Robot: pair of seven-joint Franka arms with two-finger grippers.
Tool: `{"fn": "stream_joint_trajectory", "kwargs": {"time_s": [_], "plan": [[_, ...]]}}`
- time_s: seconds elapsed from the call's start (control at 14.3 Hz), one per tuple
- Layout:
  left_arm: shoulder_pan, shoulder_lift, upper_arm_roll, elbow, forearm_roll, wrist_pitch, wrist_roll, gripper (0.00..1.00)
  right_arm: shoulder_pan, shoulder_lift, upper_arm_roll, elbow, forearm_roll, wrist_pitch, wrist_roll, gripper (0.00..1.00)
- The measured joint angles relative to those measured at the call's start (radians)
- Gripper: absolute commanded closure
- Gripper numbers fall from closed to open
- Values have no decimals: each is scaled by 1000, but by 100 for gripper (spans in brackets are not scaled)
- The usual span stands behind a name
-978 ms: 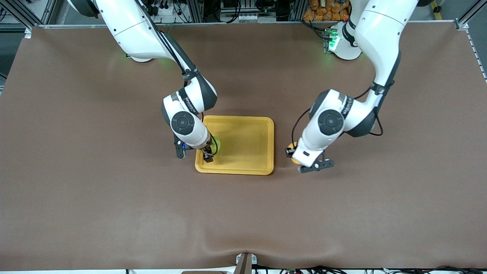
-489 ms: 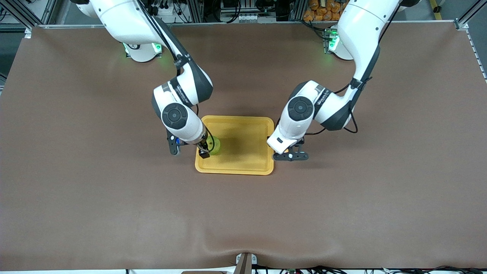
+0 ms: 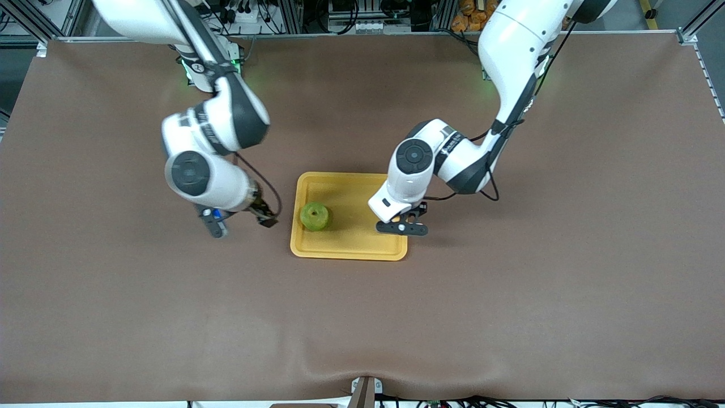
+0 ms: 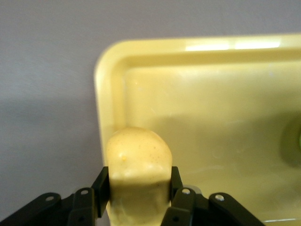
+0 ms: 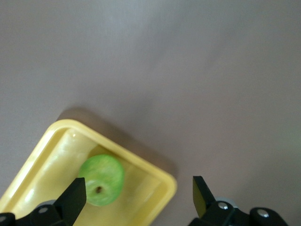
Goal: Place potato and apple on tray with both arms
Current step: 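Open the right gripper over the tray while the left gripper lifts the potato, then withdraw the right gripper while the left gripper lowers the potato onto the tray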
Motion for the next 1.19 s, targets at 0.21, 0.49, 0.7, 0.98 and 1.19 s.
{"fn": "stream_joint_trajectory", "kwargs": {"time_s": [0.21, 0.49, 0.7, 0.98, 1.19], "plan": [[-26, 31, 0, 11, 4, 0, 0, 71, -97, -69, -3, -18, 0, -69, -243, 0], [-42, 63, 3, 25, 22, 9, 0, 63, -208, -149, -4, -24, -1, -130, -581, 0], [-41, 71, 11, 37, 22, 10, 0, 53, -267, -211, -4, -25, -1, -156, -811, 0], [-38, 72, 16, 39, 22, 14, 0, 44, -342, -272, -5, -10, -5, -178, -1076, 0], [-37, 73, 20, 39, 22, 21, -3, 1, -379, -291, -6, 61, -36, -276, -1175, 0]]}}
